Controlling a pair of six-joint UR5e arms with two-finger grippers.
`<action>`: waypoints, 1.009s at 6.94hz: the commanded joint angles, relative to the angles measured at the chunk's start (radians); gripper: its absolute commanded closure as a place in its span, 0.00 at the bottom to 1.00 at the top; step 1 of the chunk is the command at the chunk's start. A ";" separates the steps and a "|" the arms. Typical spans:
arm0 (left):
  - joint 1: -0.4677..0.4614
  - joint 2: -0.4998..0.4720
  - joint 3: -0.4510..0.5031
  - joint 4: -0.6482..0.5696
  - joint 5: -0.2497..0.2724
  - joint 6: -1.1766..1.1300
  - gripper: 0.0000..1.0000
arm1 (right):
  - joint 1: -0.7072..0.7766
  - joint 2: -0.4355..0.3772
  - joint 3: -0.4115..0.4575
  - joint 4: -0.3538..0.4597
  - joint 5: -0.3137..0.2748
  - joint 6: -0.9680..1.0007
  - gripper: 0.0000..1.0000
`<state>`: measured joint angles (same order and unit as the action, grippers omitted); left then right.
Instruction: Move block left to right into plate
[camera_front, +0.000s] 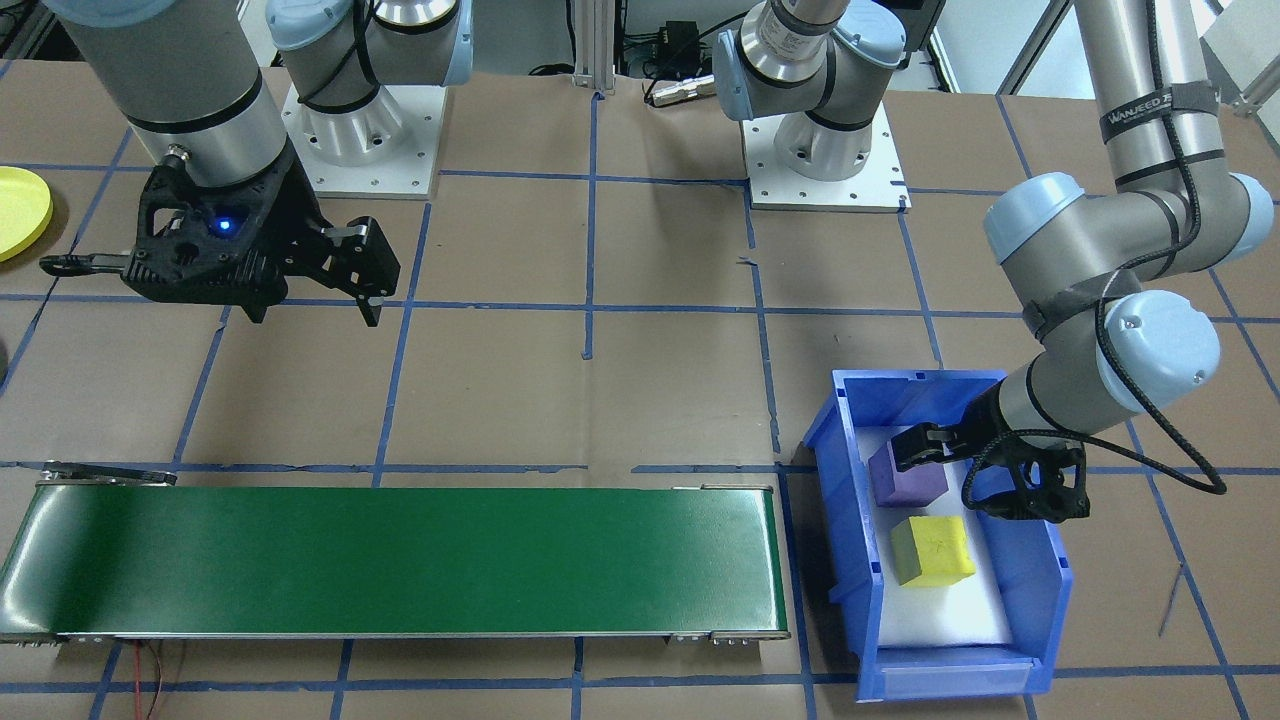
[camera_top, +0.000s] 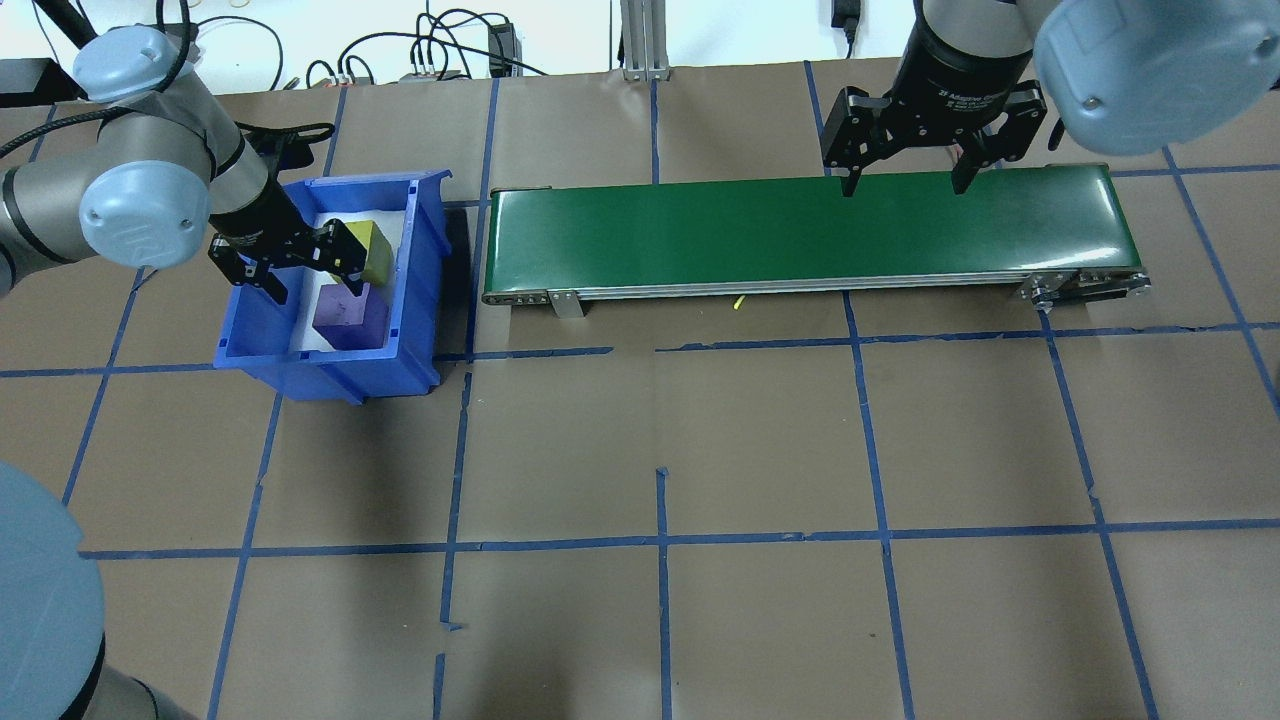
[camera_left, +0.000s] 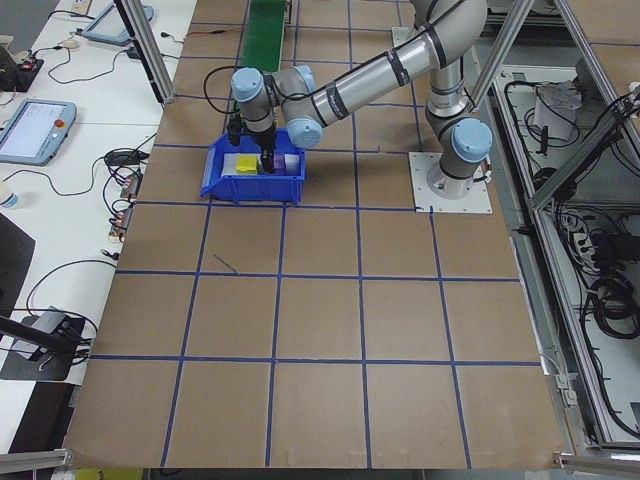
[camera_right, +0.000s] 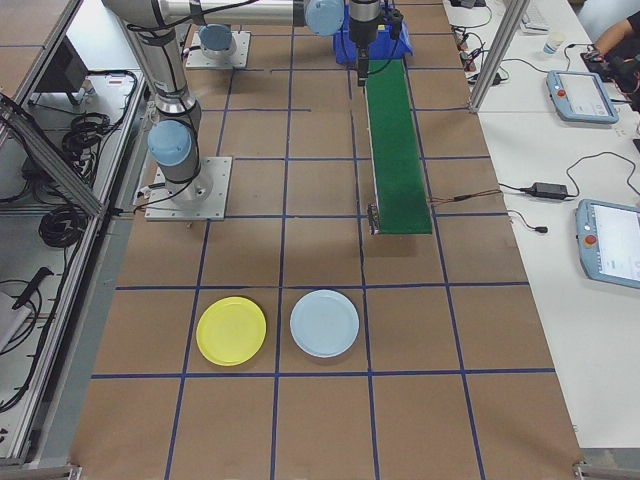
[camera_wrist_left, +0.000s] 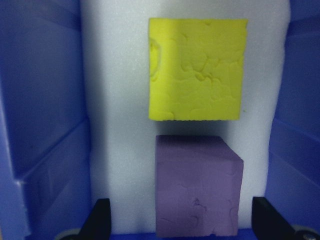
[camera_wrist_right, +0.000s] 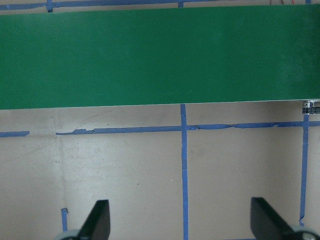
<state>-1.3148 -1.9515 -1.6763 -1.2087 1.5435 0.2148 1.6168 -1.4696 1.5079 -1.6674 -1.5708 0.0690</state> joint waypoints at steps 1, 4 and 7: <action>-0.004 -0.017 0.000 0.014 -0.011 -0.023 0.00 | 0.000 0.000 0.000 0.000 0.000 0.000 0.00; -0.004 -0.044 -0.017 0.012 -0.014 -0.017 0.07 | 0.000 0.000 0.000 0.000 0.000 0.000 0.00; -0.010 -0.034 -0.016 0.006 -0.005 -0.030 0.67 | 0.000 0.000 0.000 0.000 0.000 0.000 0.00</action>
<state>-1.3209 -1.9952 -1.6932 -1.1980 1.5341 0.1942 1.6168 -1.4696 1.5079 -1.6674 -1.5708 0.0690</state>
